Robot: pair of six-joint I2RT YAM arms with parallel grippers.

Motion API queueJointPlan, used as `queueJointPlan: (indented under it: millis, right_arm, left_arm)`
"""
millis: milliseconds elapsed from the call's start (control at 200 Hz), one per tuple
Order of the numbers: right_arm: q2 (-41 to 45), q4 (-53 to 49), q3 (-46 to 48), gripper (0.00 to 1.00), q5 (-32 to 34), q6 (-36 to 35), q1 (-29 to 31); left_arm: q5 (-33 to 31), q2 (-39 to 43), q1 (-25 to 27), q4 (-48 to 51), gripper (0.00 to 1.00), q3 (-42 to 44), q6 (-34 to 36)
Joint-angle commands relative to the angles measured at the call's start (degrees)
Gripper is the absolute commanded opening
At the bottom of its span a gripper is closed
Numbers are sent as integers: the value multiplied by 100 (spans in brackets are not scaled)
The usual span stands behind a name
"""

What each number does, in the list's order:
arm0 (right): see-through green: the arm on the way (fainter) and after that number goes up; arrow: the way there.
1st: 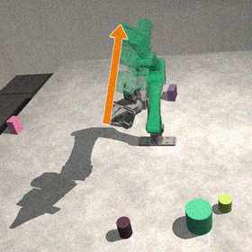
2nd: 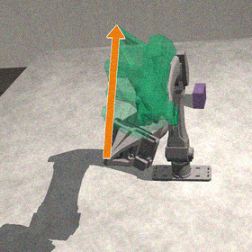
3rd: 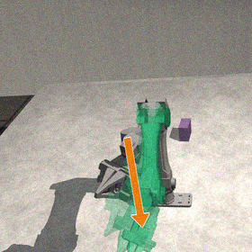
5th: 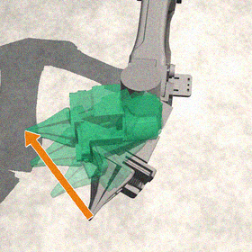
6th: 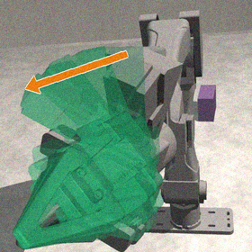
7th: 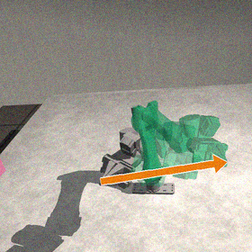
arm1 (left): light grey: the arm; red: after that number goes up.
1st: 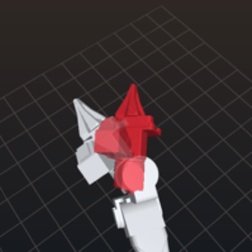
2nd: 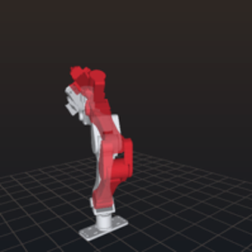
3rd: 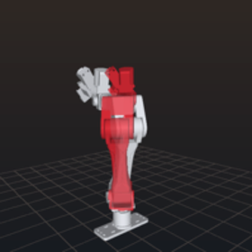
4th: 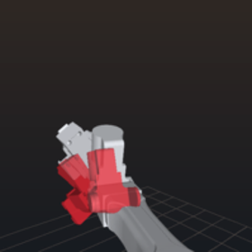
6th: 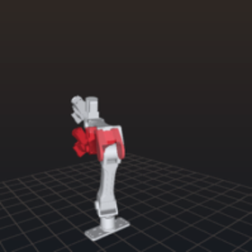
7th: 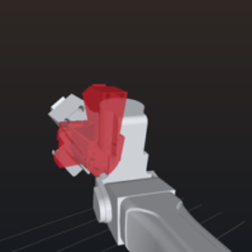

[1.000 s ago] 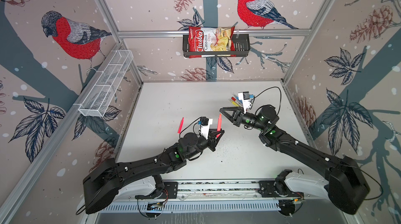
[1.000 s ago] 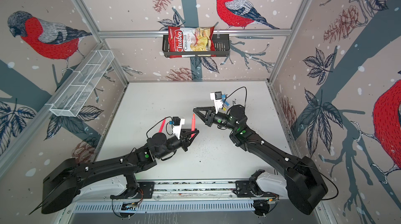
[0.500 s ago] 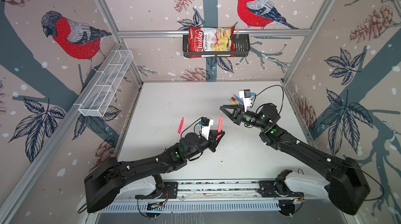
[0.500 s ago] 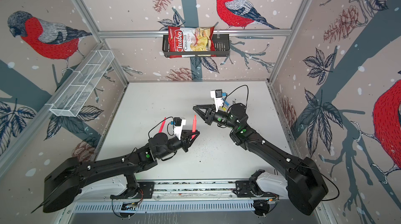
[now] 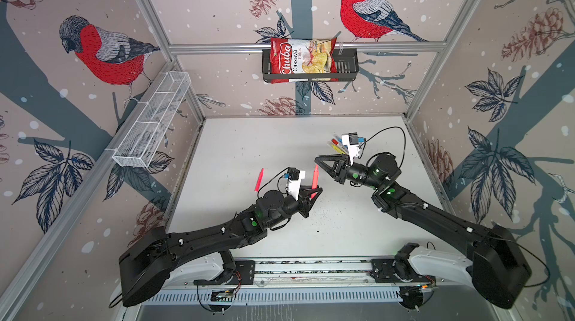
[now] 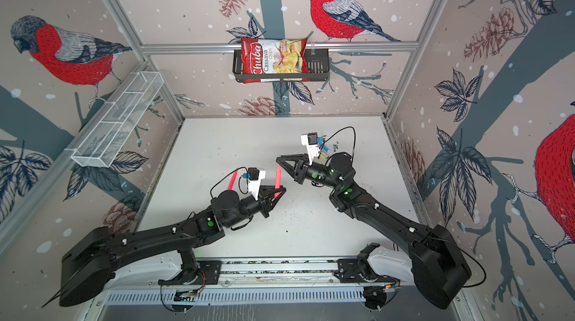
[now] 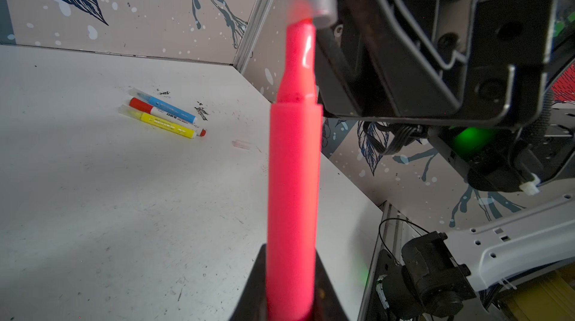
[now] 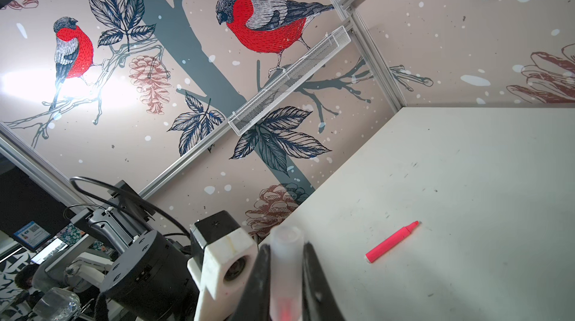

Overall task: Insert the pens into the pen caps
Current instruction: 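Lower the clear cap over the pink highlighter tip held by the left gripper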

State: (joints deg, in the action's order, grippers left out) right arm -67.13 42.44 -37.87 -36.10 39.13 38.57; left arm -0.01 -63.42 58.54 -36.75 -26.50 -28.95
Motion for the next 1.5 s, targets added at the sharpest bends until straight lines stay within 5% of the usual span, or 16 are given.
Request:
queueJointPlan:
  millis: [0, 830, 916, 1041, 1276, 1496]
  right_arm:
    - [53, 275, 73, 13, -66, 24, 43]
    - [268, 832, 842, 22, 217, -234, 620]
    - [372, 612, 793, 27, 233, -337, 660]
    - [702, 178, 704, 51, 403, -572, 664]
    - [1462, -1064, 381, 70, 1333, -1127, 652]
    - [1231, -2360, -643, 70, 1739, -1688, 660]
  left_arm:
    - [-51, 43, -1, -317, 0, -31, 2]
    - [98, 348, -10, -1203, 0, 177, -130]
    - [80, 337, -14, -1177, 0, 172, -111]
    - [65, 269, -10, -1004, 0, 143, -23]
    - [-69, 304, -2, -842, 0, 311, 43]
    - [-137, 232, 23, -671, 0, 313, 93]
